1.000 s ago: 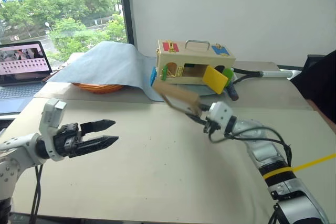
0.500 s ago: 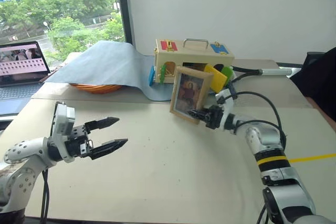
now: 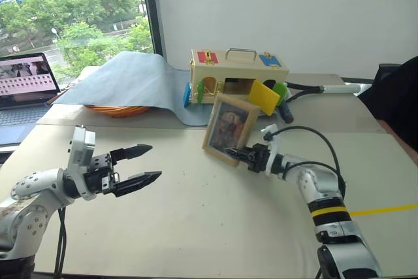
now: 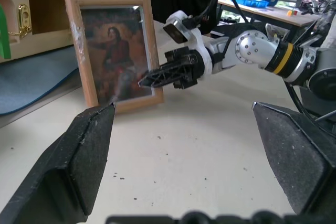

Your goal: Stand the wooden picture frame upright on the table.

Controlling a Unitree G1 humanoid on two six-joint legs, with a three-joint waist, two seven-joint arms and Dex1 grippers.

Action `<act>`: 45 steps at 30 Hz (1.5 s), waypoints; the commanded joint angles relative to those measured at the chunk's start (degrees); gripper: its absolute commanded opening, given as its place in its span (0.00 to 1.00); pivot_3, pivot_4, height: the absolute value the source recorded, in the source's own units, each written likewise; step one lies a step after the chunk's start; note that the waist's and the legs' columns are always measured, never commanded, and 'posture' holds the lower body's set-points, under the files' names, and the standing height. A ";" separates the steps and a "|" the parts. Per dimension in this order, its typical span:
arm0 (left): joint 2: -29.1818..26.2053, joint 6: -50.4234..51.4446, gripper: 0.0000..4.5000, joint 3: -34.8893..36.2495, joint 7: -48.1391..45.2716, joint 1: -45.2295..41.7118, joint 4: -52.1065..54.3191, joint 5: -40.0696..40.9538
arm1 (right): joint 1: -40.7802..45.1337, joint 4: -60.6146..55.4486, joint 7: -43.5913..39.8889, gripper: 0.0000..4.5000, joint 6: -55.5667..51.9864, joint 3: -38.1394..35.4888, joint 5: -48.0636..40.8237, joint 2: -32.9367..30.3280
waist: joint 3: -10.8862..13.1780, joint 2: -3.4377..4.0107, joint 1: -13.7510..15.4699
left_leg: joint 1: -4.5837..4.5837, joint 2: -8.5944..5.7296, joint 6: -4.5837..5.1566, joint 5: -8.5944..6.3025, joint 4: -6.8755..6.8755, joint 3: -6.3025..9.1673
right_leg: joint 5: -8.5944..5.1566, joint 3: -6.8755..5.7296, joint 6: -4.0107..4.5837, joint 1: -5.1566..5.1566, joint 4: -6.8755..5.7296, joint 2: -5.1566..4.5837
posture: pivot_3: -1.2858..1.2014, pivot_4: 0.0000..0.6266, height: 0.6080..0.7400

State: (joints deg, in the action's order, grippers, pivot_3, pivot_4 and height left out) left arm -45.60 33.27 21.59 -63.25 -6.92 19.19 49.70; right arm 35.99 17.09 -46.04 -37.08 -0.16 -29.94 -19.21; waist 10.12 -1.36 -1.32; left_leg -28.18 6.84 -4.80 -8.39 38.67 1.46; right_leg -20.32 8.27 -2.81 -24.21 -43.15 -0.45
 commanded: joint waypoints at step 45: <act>7.81 -8.62 1.00 -12.90 13.87 -1.69 -9.67 -20.60 | -39.29 -42.46 7.17 1.00 12.49 -14.49 3.87 -11.89 | 0.00 0.04 0.54 | -0.01 -0.01 0.03 0.06 0.11 0.05 | -0.13 0.03 -0.43 0.09 0.12 0.00 | 0.52 0.24 0.45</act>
State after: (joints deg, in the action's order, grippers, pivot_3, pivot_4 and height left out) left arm -37.97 26.28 8.58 -48.82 -7.40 9.14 29.40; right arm -3.21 -23.24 -39.19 -26.47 -13.73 -26.01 -31.02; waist 10.12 -1.32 -0.78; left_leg -28.18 6.82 -4.76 -8.32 38.78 1.51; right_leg -20.45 8.30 -3.23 -24.12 -43.03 -0.45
